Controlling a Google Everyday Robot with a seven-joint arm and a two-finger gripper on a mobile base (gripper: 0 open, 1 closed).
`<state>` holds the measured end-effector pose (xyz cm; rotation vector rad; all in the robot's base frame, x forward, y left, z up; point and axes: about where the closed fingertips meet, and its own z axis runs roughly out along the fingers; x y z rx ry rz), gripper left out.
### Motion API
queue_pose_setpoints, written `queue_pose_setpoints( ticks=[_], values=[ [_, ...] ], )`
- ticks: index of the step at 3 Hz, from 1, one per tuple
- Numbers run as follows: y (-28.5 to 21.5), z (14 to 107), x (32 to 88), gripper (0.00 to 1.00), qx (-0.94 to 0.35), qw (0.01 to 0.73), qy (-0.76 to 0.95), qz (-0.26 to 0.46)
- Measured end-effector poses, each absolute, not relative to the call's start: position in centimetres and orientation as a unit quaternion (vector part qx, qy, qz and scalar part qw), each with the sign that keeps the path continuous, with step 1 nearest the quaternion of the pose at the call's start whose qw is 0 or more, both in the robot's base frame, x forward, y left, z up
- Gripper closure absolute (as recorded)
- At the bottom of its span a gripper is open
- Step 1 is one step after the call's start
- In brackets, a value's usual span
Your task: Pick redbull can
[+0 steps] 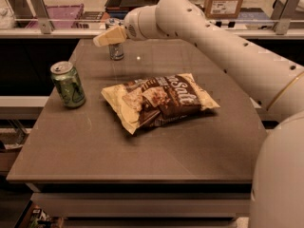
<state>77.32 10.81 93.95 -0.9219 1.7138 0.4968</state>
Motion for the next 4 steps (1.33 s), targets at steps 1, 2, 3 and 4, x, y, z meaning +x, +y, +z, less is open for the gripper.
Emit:
queue_pose_setpoints(
  ticks=[1,2,3,4],
  values=[
    [12.2,93.6,78.7,0.00,-0.389,0.542,0.710,0.224],
    [12.9,93.1,79.6,0.00,-0.385,0.548,0.703,0.238],
    [12.8,92.0,80.3,0.00,-0.370,0.554,0.700,0.257],
    [12.4,90.8,81.1,0.00,-0.353,0.558,0.699,0.276]
  ],
)
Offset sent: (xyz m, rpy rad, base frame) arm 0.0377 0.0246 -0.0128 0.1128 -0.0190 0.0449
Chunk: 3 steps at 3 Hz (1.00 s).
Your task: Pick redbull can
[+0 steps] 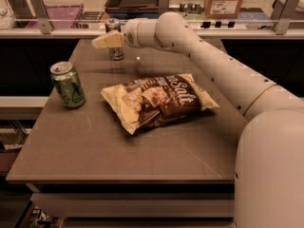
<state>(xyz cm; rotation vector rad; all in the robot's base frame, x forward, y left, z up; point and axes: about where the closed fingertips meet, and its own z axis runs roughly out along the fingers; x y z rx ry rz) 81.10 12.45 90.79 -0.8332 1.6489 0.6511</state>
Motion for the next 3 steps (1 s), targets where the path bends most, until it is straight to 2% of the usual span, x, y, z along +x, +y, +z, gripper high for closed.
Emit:
queue_pose_setpoints(
  ticks=[1,3],
  values=[
    [12.77,90.64,81.03,0.18,-0.355,0.556,0.699,0.277],
    [13.29,90.42,80.93,0.63,-0.357,0.554,0.698,0.280]
  ],
)
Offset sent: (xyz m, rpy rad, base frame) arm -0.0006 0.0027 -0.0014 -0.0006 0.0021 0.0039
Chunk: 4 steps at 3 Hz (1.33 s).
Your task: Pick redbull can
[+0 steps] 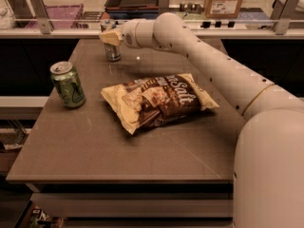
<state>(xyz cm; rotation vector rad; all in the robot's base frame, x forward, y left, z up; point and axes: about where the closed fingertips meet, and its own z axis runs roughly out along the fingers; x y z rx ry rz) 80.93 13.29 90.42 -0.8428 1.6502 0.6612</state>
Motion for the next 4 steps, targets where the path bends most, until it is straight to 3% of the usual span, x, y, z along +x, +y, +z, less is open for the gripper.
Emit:
queue_pose_setpoints(
  ticks=[1,2,4],
  values=[
    [13.6,90.3,80.9,0.88,-0.358,0.553,0.698,0.281],
    [13.8,90.2,80.8,1.00,-0.359,0.552,0.698,0.282],
    [13.6,91.7,80.3,1.00,-0.358,0.560,0.690,0.287]
  ],
)
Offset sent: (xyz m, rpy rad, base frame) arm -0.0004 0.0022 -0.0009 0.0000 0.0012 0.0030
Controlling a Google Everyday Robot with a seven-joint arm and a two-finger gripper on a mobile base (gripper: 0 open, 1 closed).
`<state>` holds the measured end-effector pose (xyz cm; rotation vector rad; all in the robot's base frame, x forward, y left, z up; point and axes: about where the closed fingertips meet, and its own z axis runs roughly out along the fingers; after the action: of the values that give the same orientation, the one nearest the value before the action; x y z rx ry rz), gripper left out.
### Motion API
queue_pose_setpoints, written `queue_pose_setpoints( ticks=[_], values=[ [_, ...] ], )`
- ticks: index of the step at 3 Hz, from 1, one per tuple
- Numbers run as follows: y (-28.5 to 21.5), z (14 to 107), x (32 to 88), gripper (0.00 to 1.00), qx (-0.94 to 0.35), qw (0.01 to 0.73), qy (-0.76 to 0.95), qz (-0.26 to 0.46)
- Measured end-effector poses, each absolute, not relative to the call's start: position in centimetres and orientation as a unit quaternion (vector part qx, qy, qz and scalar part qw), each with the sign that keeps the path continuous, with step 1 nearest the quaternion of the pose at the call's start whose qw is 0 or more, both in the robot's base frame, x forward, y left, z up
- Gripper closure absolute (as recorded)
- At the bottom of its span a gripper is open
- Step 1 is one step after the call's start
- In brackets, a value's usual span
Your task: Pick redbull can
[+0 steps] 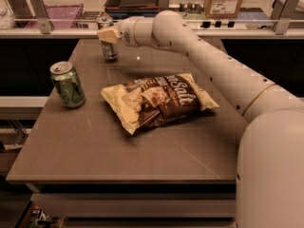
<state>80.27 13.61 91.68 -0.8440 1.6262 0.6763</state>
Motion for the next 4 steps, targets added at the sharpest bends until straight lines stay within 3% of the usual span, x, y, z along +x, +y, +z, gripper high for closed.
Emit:
queue_pose_setpoints(
  ticks=[4],
  values=[
    [13.0,104.1,78.3,1.00,-0.379,0.603,0.651,0.263]
  ],
)
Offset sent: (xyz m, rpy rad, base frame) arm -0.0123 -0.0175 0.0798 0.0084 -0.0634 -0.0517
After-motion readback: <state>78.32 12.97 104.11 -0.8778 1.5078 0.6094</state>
